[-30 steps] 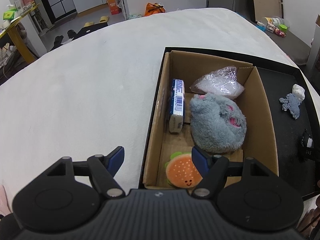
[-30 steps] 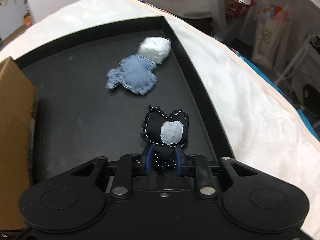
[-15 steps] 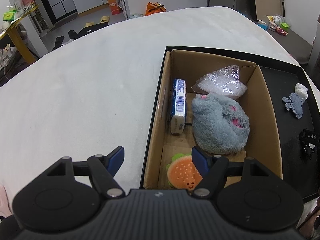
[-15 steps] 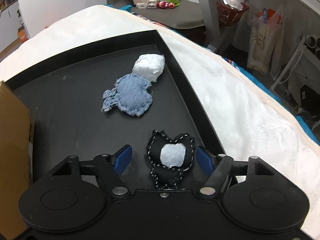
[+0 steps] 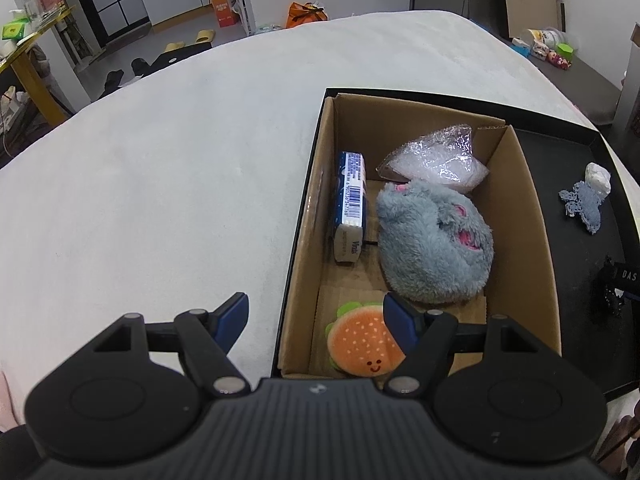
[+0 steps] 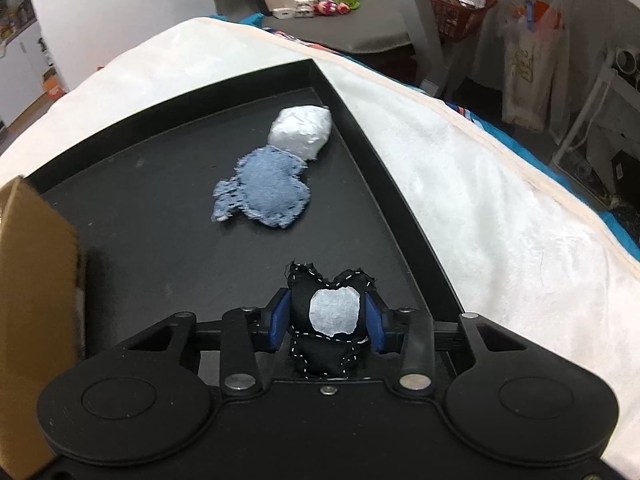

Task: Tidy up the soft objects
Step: 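Carry the heart plush with the right gripper over the box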

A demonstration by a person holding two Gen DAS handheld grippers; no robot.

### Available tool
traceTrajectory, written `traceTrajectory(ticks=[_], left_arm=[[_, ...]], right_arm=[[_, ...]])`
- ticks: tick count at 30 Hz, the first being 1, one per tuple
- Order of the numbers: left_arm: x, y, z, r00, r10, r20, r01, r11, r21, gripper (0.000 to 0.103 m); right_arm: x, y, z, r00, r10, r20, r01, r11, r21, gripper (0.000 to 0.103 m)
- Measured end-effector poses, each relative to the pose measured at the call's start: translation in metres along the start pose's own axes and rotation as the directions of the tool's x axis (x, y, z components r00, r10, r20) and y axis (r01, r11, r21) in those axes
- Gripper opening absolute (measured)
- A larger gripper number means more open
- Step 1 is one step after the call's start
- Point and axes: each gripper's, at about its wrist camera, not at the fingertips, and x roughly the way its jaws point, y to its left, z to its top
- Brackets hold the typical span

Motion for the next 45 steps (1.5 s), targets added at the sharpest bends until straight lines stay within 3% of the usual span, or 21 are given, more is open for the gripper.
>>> traceTrajectory(ticks=[7,25,45], left_arm=[[-0.004,0.005,-0.001,1.0,-0.022,0.013,0.022,0.999,-0.025,0.073],[-0.014,0.021,-0.002,0.994,-0.09,0.054,0.093,0.994,-0.061,0.068],[-0.002,0.041,-0.009,0.98,-0.191,0.057,0.197,0.972,-0.129,0.03]], right_arm=[[-0.019,0.003,0.003,0.996,0.088,0.022,-0.089,0.996,0.024,0.039],[-0.078,0.026,0.024,0.972,0.216,0.092,-0.209,0.975,-0.079,0.039],[-0.132,0.092,0.015,0.928,0.365,0.071,-0.343,0.913,-0.22,0.039]])
